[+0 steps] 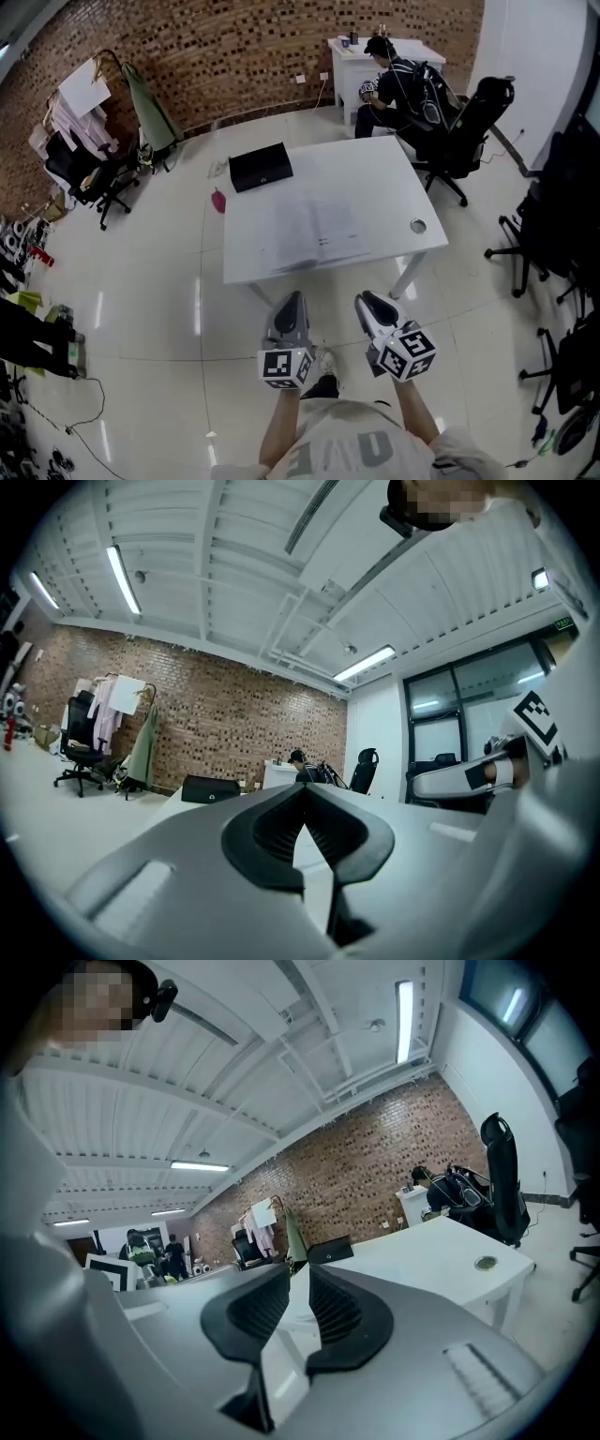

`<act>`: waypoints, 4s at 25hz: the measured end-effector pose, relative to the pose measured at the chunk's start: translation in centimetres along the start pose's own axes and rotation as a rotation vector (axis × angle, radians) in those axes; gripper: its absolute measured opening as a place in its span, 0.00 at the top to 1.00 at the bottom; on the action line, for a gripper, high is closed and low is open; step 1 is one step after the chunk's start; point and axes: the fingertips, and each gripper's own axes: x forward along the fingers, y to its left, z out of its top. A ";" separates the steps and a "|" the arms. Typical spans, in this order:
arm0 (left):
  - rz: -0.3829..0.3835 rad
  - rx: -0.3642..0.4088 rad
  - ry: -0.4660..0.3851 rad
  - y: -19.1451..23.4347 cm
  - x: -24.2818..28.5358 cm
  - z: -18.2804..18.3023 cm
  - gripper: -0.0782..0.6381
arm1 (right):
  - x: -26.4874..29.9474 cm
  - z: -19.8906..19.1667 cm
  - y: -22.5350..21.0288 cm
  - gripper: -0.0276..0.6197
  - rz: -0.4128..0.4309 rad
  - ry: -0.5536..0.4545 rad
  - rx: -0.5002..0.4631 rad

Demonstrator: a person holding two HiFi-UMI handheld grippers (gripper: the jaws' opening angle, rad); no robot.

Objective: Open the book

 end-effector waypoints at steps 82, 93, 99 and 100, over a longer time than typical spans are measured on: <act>-0.052 0.025 0.253 7.5 17.8 -12.5 0.87 | 20.0 -12.2 -15.2 0.60 -0.153 0.184 1.017; -0.262 0.316 0.606 2.7 18.7 -20.8 0.87 | 21.5 -10.6 -14.1 0.61 -0.036 0.225 0.922; -0.273 0.444 0.708 2.0 19.5 -21.8 0.70 | 21.9 -10.3 -14.2 0.61 -0.001 0.232 0.936; -0.256 0.469 0.713 2.0 19.6 -21.9 0.73 | 21.9 -10.3 -14.4 0.61 0.004 0.235 0.937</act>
